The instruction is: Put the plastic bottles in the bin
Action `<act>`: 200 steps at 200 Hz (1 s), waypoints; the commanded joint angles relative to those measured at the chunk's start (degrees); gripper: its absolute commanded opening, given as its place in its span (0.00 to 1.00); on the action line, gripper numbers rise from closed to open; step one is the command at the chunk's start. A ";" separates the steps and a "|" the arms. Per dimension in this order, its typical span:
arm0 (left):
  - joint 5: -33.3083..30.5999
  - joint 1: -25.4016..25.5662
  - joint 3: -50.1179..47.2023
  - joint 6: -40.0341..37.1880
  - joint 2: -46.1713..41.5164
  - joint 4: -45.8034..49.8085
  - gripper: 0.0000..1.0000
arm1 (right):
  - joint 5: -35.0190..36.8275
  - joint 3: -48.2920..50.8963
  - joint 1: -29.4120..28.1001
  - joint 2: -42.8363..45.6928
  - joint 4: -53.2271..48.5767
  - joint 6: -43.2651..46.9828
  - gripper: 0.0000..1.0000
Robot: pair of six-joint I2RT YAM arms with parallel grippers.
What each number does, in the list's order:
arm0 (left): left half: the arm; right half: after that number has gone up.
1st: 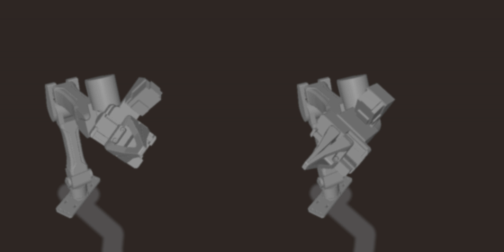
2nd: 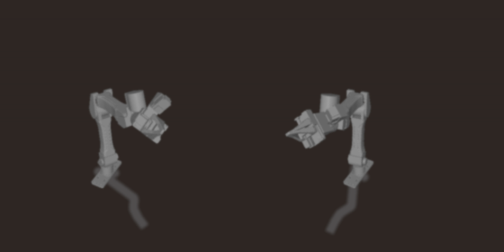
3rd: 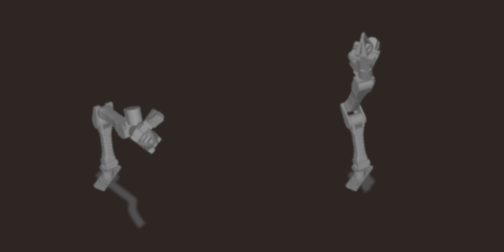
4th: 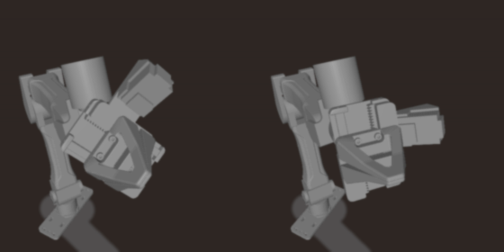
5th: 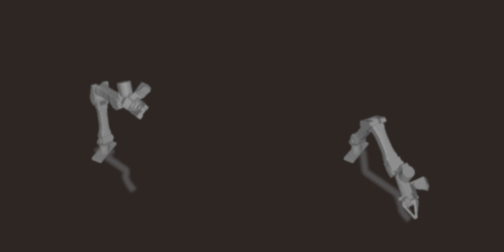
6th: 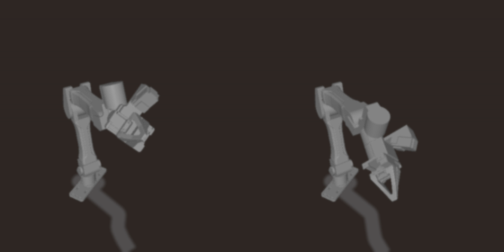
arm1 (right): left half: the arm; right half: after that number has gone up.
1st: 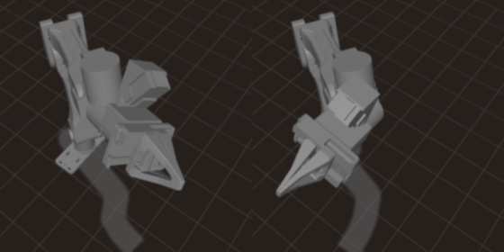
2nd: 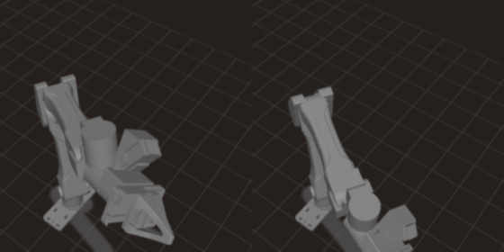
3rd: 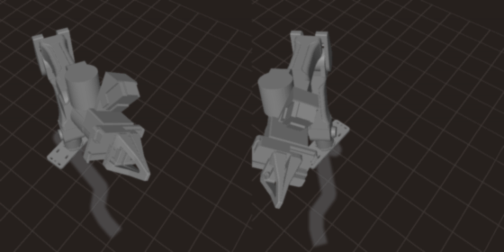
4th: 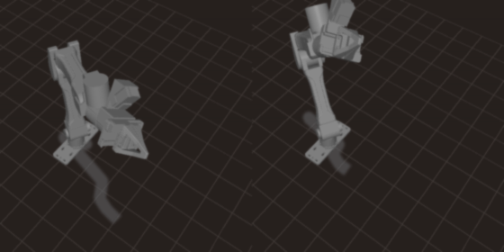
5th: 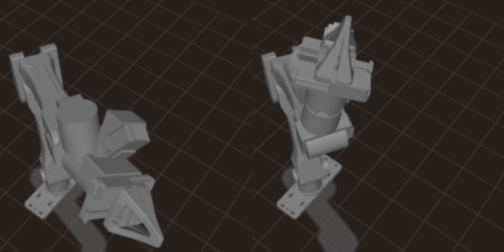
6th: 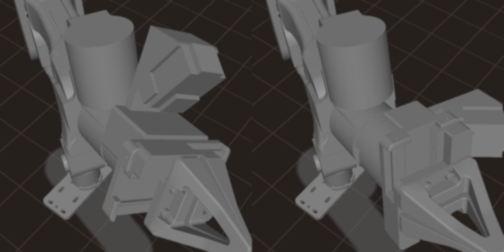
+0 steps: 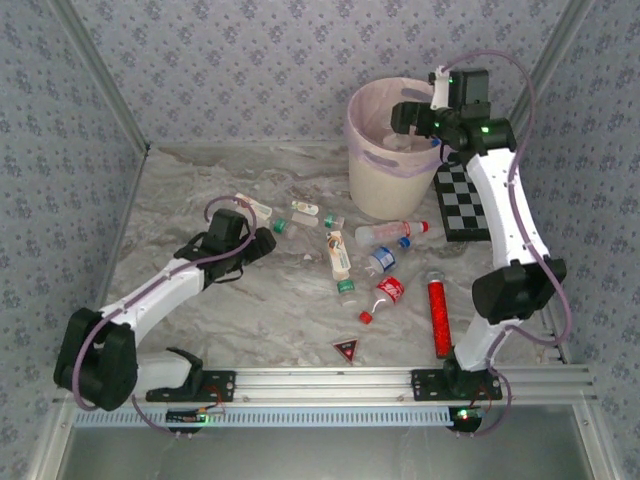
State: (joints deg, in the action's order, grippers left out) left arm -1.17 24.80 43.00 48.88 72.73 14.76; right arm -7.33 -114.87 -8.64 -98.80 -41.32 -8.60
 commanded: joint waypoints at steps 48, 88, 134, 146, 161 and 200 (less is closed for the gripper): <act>2.69 -3.81 8.04 14.31 12.96 -8.94 0.91 | 0.60 16.62 0.07 16.49 1.93 -2.23 0.98; 7.07 -1.73 12.07 17.44 21.45 -13.82 0.95 | -0.38 33.52 1.20 28.32 7.48 -6.60 0.98; 1.84 1.63 17.91 18.26 26.90 -9.08 0.92 | -1.29 42.25 3.40 37.58 5.80 -8.56 0.99; 1.61 1.80 19.13 18.82 28.75 -8.55 0.85 | -1.50 43.50 3.84 39.08 5.48 -8.88 0.99; 0.60 1.99 19.70 19.81 30.29 -8.76 0.75 | -1.37 44.26 4.40 40.35 4.24 -8.87 0.99; 0.73 2.35 22.32 20.94 34.23 -9.32 0.74 | -1.74 45.29 5.49 42.75 0.82 -8.32 0.98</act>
State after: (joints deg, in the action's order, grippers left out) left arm 0.51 26.74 62.30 68.47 104.60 4.73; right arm -8.25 -70.46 -3.90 -57.65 -37.71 -16.32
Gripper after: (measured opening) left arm 0.739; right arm 0.983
